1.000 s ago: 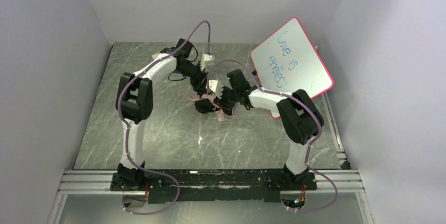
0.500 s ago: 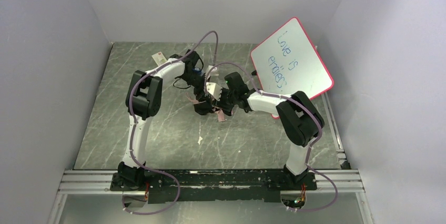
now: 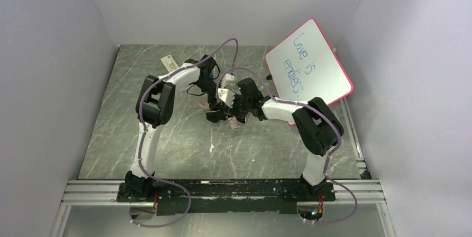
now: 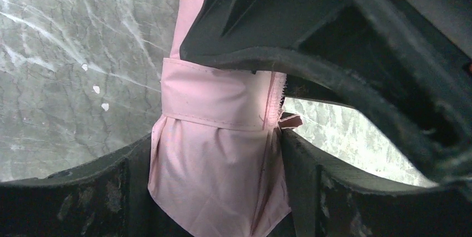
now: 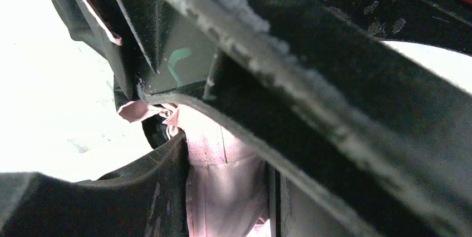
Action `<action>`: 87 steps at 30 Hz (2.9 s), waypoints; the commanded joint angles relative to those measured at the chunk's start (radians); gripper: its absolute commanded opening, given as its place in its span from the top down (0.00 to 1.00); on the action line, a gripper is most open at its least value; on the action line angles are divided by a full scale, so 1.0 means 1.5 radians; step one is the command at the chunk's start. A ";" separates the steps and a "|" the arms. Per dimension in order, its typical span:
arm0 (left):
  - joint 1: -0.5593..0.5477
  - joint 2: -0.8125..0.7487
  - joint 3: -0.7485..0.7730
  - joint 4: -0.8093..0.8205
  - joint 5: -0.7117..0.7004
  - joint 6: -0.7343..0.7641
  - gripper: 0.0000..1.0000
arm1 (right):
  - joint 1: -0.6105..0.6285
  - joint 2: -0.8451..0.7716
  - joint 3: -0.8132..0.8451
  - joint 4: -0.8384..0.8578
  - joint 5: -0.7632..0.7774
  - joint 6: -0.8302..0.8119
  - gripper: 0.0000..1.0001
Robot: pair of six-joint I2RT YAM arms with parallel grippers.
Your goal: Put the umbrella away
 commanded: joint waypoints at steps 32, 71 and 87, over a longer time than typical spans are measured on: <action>-0.032 0.070 -0.074 0.000 -0.095 -0.010 0.95 | 0.021 -0.206 -0.157 0.141 0.010 0.174 0.38; 0.047 0.061 -0.112 0.159 -0.235 -0.176 0.95 | 0.193 -0.217 -0.207 0.037 0.435 0.839 0.43; 0.047 0.057 -0.107 0.152 -0.231 -0.169 0.95 | 0.215 -0.040 -0.076 -0.062 0.517 0.795 0.42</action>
